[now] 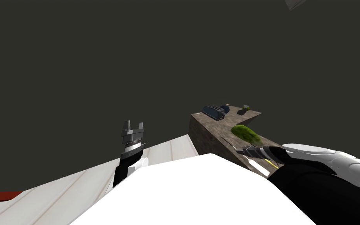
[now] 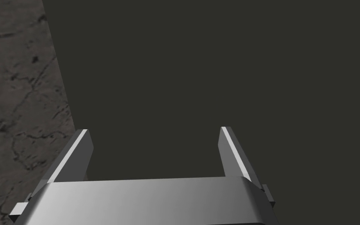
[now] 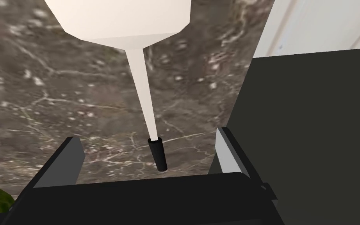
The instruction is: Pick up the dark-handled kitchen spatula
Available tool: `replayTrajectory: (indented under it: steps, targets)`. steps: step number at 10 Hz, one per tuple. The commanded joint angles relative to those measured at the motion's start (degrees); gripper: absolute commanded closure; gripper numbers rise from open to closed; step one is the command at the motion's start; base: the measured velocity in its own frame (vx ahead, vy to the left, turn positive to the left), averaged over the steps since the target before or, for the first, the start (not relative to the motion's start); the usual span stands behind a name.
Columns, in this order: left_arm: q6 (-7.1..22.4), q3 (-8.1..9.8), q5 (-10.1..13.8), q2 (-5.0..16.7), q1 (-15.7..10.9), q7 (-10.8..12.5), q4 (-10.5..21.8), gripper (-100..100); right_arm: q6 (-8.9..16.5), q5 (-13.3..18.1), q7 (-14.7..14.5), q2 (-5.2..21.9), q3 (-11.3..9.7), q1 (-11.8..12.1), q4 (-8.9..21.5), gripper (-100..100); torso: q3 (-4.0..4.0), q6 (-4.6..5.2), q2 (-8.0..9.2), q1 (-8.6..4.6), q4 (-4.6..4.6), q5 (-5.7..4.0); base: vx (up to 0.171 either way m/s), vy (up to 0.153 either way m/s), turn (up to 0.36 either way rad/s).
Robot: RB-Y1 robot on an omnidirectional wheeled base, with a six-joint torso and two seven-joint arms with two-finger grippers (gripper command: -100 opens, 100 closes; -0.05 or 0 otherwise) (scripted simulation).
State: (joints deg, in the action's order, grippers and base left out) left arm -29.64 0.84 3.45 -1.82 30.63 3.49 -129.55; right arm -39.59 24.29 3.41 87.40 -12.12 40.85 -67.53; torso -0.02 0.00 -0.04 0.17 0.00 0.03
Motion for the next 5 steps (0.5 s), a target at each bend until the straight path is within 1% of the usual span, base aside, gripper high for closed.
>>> replayTrajectory:
  steps: [1, 2, 3, 4, 5]
  targets:
    - [0.00, 0.00, 0.00, 0.00, 0.00, 0.00, 0.00, 0, 0.36, -0.08, -0.32, 1.04, 0.17, 2.33, -0.21, -100, 0.00, 0.00, 0.00, 0.00, 0.00, 0.00, 0.024, 0.032, 0.087]
    - [0.00, 0.00, 0.00, 0.00, 0.01, 0.00, 0.00, 0, 0.23, 0.37, -0.40, 1.52, -0.60, 2.92, 0.55, -100, 0.00, 0.04, 0.01, -0.03, 0.00, 0.00, 0.017, 0.023, 0.054]
    - [0.00, 0.00, 0.00, 0.00, 0.00, 0.00, 0.00, 0, 0.01, 1.23, -0.52, 2.29, -2.16, 4.08, 1.92, -100, 0.02, 0.03, 0.03, -0.06, 0.01, -0.01, 0.032, 0.043, 0.163]
    - [0.00, 0.00, 0.00, 0.00, 0.00, 0.00, 0.00, 0, 0.01, 1.23, -0.52, 2.29, -2.16, 4.08, 1.92, -100, 0.00, 0.02, 0.00, 0.00, 0.00, 0.00, 0.030, 0.036, 0.052]
    - [0.00, 0.01, 0.00, 0.00, 0.01, 0.00, 0.00, 0, 0.42, 0.49, -0.96, 2.38, -1.07, 5.23, 0.97, -100, 0.00, 0.04, 0.00, -0.02, 0.00, -0.01, 0.011, 0.013, -0.004]
